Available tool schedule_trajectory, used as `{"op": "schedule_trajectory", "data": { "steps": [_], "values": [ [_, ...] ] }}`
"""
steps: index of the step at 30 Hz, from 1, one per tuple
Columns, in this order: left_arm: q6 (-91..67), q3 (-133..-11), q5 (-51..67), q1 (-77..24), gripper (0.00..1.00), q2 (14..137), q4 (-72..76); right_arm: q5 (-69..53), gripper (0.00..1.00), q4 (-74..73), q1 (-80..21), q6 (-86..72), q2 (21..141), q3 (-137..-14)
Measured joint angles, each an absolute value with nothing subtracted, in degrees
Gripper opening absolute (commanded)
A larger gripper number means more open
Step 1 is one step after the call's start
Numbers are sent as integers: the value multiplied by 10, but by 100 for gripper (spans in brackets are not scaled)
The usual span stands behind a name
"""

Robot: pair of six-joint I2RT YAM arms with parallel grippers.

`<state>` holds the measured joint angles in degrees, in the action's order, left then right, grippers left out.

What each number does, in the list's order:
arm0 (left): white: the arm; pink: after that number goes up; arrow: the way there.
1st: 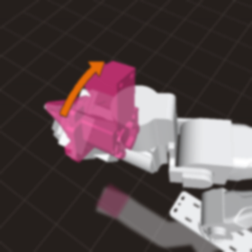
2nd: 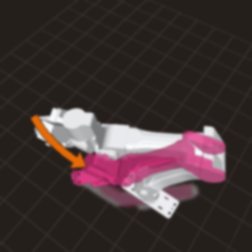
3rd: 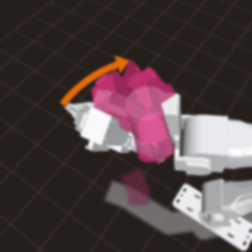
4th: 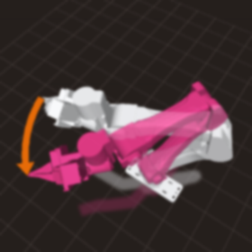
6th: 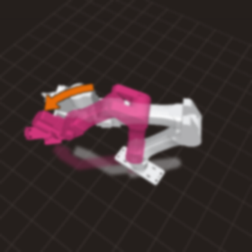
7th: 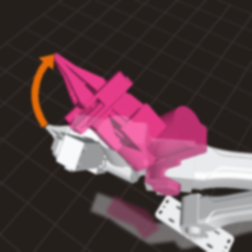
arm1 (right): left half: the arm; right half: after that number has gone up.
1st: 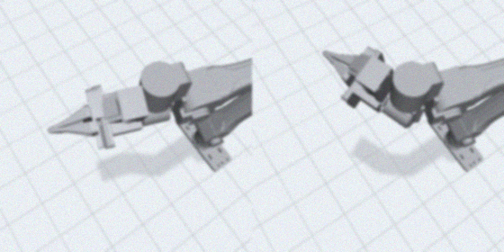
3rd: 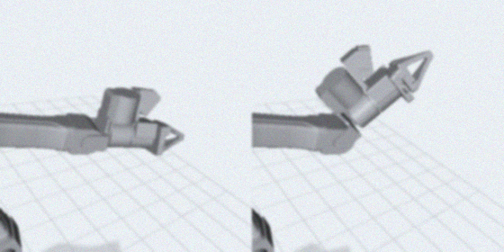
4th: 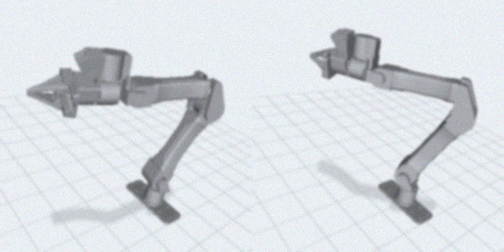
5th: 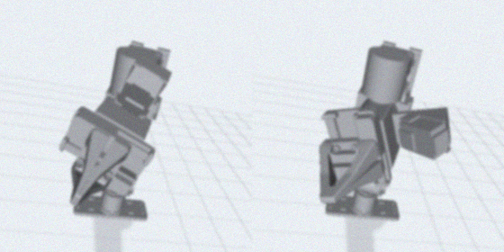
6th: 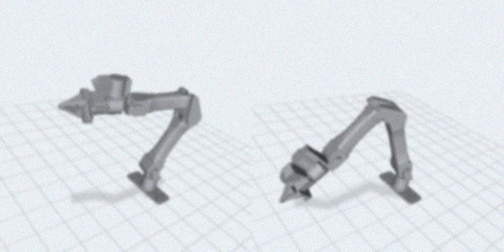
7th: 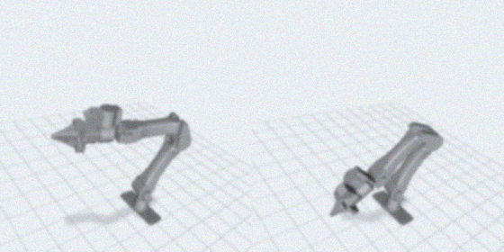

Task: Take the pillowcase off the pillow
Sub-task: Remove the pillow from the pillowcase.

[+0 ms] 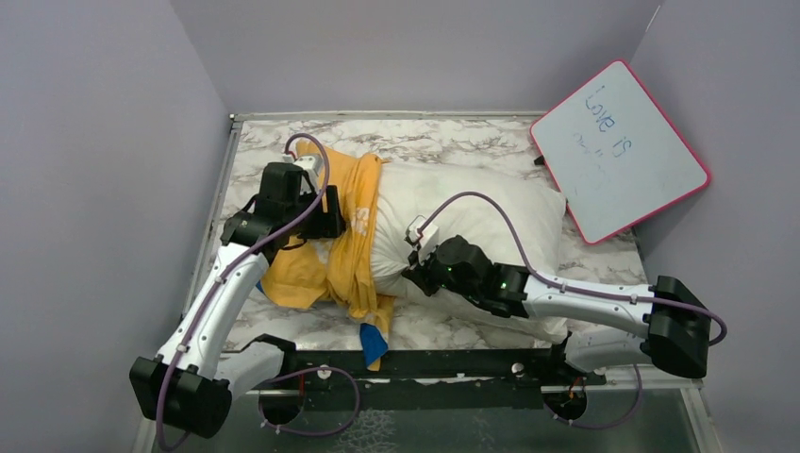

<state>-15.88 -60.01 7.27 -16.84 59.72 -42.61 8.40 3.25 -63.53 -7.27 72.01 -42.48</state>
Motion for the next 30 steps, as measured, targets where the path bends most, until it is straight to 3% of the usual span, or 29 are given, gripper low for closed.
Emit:
{"op": "schedule_trajectory", "data": {
  "steps": [3,4,9,15,16,18,19,21,23,30],
  "values": [
    [-152,-599,73,-166,10,605,-426,85,0,29,-635,-93,720,-420],
    [-156,-599,62,-166,0,601,-425,85,1,27,-635,-101,719,-419],
    [-160,-608,-10,-153,0,582,-439,85,1,20,-635,-149,703,-411],
    [-145,-631,-48,-44,0,576,-468,68,1,24,-635,-192,655,-373],
    [-142,-631,-46,-37,10,576,-473,63,1,26,-635,-195,647,-365],
    [-131,-631,-24,-30,56,577,-486,47,2,29,-634,-195,634,-353],
    [-126,-630,-12,-29,72,577,-487,43,3,29,-633,-194,632,-352],
    [-118,-630,20,-25,92,577,-479,20,3,21,-633,-179,631,-351],
    [-118,-630,43,-20,99,577,-465,-7,6,13,-630,-163,632,-351],
    [-142,-670,100,-18,99,607,-397,-131,18,18,-625,-114,669,-349]
  ]
}}
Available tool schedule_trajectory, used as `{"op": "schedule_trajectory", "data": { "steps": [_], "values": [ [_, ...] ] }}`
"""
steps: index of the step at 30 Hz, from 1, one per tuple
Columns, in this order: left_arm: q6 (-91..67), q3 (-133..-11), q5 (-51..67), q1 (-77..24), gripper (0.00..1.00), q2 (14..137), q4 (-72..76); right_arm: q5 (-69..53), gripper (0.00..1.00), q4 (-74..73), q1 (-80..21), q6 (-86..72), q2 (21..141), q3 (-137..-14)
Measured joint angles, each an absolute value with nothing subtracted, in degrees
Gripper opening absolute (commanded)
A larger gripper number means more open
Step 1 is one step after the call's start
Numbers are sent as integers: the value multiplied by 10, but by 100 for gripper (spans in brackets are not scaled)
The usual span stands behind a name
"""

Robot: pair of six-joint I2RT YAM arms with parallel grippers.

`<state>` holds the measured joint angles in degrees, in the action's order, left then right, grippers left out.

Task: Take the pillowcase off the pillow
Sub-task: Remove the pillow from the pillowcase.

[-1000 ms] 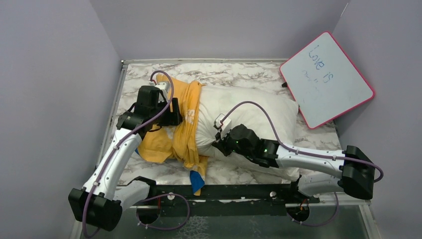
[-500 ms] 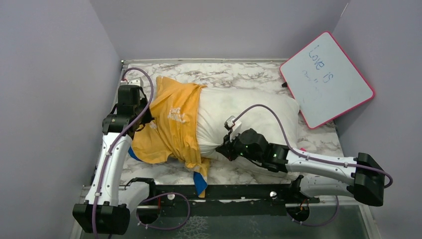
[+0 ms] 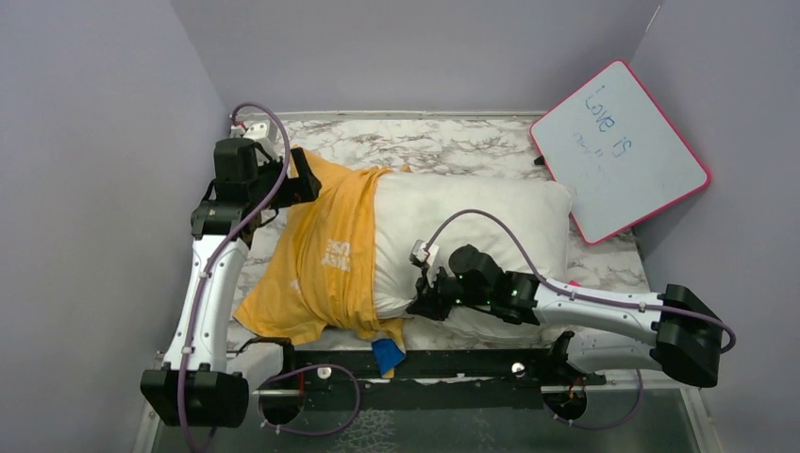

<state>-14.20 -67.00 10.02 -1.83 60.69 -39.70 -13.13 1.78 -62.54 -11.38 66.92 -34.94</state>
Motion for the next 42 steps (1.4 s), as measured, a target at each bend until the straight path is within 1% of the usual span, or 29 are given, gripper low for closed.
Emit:
{"op": "schedule_trajectory", "data": {
  "steps": [1,3,5,6,9,10,12,13,15,16,17,18,21,23,26,29,30,31,32,33,34,35,36,37,38,40,41,42],
  "values": [
    [-145,-680,121,-18,99,625,-380,-145,20,18,-625,-111,675,-349],
    [-150,-694,159,-18,99,665,-346,-166,26,12,-625,-107,677,-350],
    [-155,-698,196,-18,99,714,-311,-181,41,-1,-625,-102,674,-355],
    [-157,-698,211,-18,96,740,-302,-187,47,-9,-625,-100,670,-359],
    [-160,-680,246,-19,70,810,-277,-205,63,-52,-626,-92,648,-380],
    [-160,-668,251,-19,61,821,-267,-207,66,-64,-626,-89,637,-387],
    [-162,-639,257,-18,47,825,-244,-207,74,-90,-626,-90,617,-406],
    [-164,-623,260,-18,38,819,-232,-202,77,-112,-626,-89,607,-426],
    [-168,-585,263,-17,17,792,-203,-182,87,-142,-627,-89,598,-474],
    [-170,-567,264,-17,8,775,-192,-165,89,-154,-627,-88,597,-507],
    [-174,-540,266,-17,2,744,-176,-141,92,-164,-627,-86,598,-542],
    [-175,-523,267,-17,0,721,-168,-110,94,-169,-627,-81,601,-578],
    [-185,-472,270,-17,0,647,-149,5,94,-183,-618,-72,637,-697],
    [-190,-451,270,-17,0,603,-144,45,94,-201,-582,-72,690,-783],
    [-195,-437,270,-17,0,548,-143,41,94,-231,-490,-80,790,-898],
    [-198,-433,274,-17,0,502,-144,-6,93,-263,-425,-73,905,-965],
    [-200,-432,278,-17,0,491,-145,-22,89,-276,-415,-68,941,-977],
    [-201,-432,282,-18,0,479,-147,-38,81,-289,-411,-63,976,-987],
    [-202,-430,286,-18,0,470,-147,-57,75,-304,-410,-57,1011,-997],
    [-203,-428,288,-18,0,462,-149,-76,66,-321,-411,-53,1044,-1007],
    [-203,-426,288,-19,0,456,-153,-96,54,-341,-413,-49,1072,-1017],
    [-203,-426,288,-19,0,449,-160,-119,44,-355,-415,-45,1093,-1021],
    [-203,-426,287,-19,8,445,-166,-145,32,-365,-416,-42,1103,-1018],
    [-202,-426,285,-19,24,441,-173,-167,23,-366,-416,-41,1105,-1009],
    [-201,-426,284,-19,42,439,-180,-185,17,-360,-415,-41,1098,-994],
    [-203,-426,284,-20,68,436,-190,-208,11,-331,-414,-40,1057,-940],
    [-203,-427,284,-20,78,435,-193,-218,10,-312,-414,-39,1027,-905],
    [-202,-429,282,-20,85,435,-196,-225,9,-293,-413,-38,995,-871]
  ]
}}
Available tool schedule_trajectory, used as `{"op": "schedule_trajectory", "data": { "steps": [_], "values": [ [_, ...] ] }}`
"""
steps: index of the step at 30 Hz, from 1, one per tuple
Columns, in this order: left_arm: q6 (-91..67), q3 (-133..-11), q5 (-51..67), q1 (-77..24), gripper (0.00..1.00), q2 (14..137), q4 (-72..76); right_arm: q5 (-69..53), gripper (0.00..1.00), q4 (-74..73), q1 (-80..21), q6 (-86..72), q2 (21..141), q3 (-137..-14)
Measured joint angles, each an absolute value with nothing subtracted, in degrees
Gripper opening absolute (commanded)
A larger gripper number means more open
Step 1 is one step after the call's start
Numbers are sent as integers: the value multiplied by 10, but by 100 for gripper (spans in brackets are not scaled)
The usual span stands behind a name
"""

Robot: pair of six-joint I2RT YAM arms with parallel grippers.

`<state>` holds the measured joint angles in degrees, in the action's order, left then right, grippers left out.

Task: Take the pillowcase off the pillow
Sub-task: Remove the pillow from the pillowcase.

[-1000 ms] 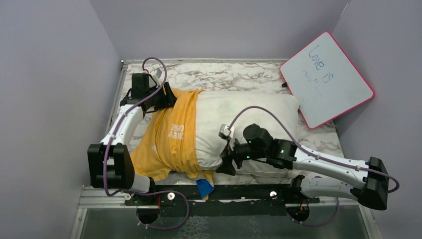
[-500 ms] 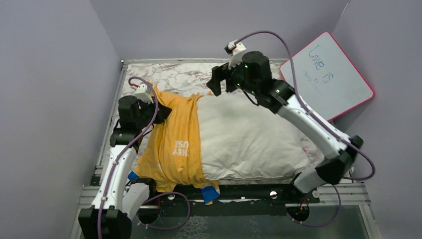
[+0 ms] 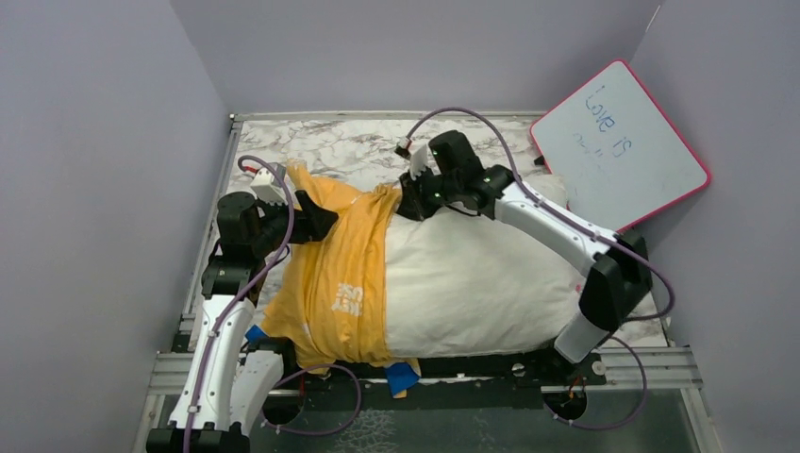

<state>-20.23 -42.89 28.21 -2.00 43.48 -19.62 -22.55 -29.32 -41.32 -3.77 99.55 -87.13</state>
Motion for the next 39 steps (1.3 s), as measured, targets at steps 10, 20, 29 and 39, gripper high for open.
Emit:
{"op": "schedule_trajectory", "data": {
  "steps": [10,20,29,39],
  "values": [
    [-209,-511,305,-23,78,545,-185,-278,3,-181,-412,-31,834,-701],
    [-201,-546,194,-29,0,556,-243,-184,1,-178,-416,-78,821,-702],
    [-161,-679,-80,-20,0,563,-343,-104,1,-226,-393,-112,821,-745],
    [-133,-740,-90,14,98,681,-345,-57,1,-289,-346,-124,932,-888]
  ]
}}
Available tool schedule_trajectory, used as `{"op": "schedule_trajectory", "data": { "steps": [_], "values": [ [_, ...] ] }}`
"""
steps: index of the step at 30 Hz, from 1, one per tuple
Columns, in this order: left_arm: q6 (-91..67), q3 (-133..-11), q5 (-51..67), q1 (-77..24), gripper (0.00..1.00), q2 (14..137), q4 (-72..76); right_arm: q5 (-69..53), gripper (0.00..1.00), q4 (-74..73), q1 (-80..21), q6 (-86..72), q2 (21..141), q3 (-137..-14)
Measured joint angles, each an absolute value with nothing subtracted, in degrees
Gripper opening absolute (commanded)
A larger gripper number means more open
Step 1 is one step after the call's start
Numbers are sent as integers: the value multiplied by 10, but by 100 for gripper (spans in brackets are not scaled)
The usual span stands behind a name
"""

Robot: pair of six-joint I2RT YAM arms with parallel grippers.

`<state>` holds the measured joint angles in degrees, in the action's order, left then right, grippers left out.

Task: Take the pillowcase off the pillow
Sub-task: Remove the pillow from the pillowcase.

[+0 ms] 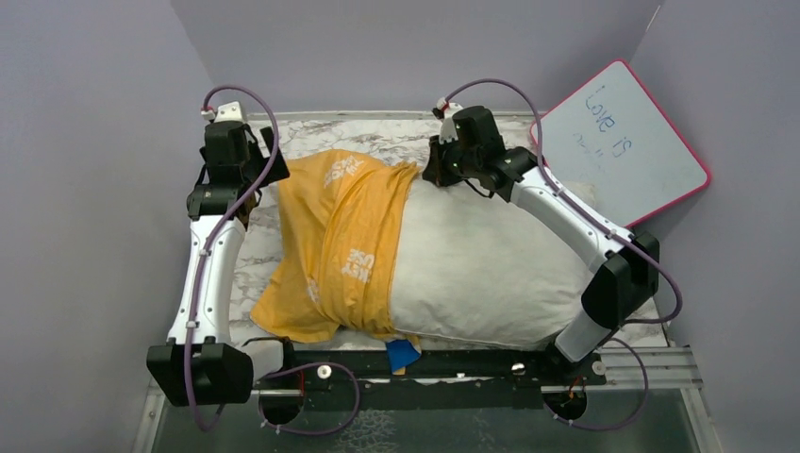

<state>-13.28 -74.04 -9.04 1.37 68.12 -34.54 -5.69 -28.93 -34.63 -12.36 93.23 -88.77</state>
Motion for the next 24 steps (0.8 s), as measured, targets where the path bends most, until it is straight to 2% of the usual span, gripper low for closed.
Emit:
{"op": "schedule_trajectory", "data": {
  "steps": [4,8,13,18,21,22,24],
  "values": [
    [-133,-682,-34,22,99,669,-333,-56,4,-295,-337,-121,962,-892],
    [-151,-589,35,25,99,627,-337,-42,15,-340,-336,-123,991,-942],
    [-205,-487,129,36,99,555,-346,-31,49,-400,-336,-121,1012,-999],
    [-261,-417,217,36,96,489,-327,-90,62,-412,-336,-102,980,-1012],
    [-308,-375,280,38,86,459,-285,-164,77,-391,-336,-91,929,-982],
    [-323,-364,296,38,78,451,-276,-185,80,-376,-337,-88,908,-960],
    [-345,-349,317,39,55,439,-256,-223,81,-347,-348,-76,853,-898]
  ]
}}
